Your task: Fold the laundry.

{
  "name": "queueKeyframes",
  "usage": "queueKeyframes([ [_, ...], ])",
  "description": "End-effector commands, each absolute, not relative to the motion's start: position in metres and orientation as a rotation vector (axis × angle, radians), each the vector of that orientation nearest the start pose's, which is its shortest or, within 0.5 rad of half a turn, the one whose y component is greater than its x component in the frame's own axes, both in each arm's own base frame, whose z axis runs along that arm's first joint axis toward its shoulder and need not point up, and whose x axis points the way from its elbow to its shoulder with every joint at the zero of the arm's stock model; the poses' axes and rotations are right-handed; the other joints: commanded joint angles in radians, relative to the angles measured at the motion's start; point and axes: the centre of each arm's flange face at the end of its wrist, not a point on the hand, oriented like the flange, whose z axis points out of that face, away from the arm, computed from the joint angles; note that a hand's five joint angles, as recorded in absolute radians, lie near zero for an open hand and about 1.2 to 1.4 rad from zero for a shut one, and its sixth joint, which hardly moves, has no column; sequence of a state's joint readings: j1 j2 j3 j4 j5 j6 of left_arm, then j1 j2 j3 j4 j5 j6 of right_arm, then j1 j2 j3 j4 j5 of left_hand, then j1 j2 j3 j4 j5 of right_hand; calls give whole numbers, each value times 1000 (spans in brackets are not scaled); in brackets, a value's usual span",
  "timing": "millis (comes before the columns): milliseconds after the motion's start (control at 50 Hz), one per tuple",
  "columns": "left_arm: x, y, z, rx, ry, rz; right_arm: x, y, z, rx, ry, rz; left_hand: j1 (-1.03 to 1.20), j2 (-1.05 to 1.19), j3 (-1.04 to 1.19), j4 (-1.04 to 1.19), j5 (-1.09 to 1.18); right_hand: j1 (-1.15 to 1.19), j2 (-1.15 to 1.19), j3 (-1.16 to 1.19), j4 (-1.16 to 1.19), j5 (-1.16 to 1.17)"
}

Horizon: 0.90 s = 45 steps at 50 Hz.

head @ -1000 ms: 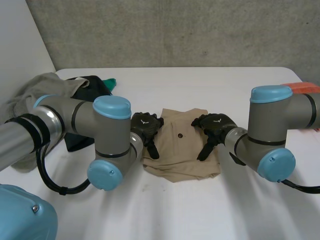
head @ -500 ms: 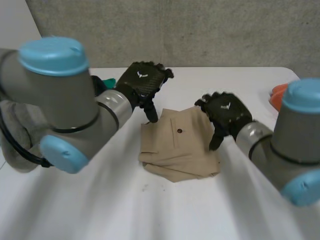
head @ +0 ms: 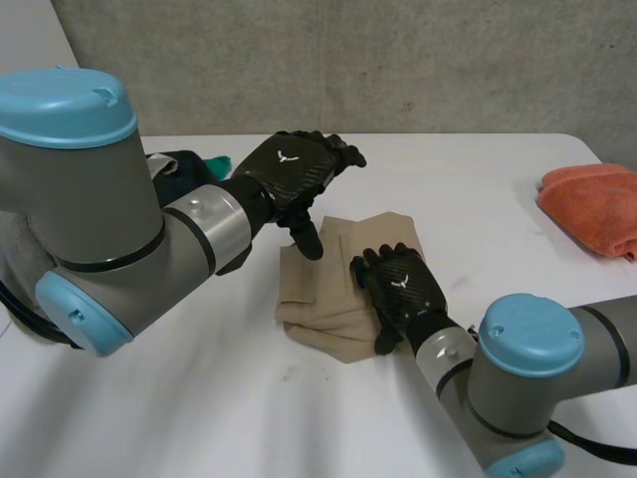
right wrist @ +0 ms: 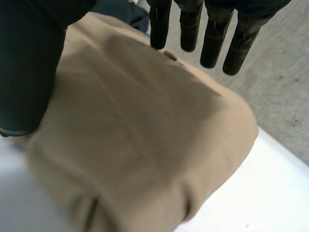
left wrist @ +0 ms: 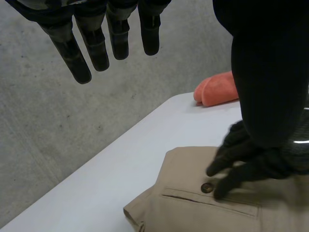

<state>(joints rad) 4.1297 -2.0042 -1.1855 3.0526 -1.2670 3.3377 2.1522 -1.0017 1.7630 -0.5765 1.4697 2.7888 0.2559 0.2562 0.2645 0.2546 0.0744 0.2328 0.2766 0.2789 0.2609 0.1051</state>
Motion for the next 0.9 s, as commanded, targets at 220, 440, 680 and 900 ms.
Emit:
queueKeyframes([
  [220,-349,-212,281,1575,2400,-2351,335,-254,108,-1094,1906,-1952,22,22,14,24,29,278,234,232,249,231],
  [440,-347,-208,285,1582,2392,-2364,345,-270,109,-1084,1873,-1989,22,22,14,24,29,445,401,399,417,398],
  [680,-345,-203,287,1595,2391,-2362,352,-296,116,-1046,1833,-2059,16,16,8,18,23,1163,1120,1117,1135,1117],
  [900,-338,-197,305,1573,2329,-2434,312,-372,174,-909,1739,-2298,10,10,2,12,17,1163,1120,1117,1135,1117],
])
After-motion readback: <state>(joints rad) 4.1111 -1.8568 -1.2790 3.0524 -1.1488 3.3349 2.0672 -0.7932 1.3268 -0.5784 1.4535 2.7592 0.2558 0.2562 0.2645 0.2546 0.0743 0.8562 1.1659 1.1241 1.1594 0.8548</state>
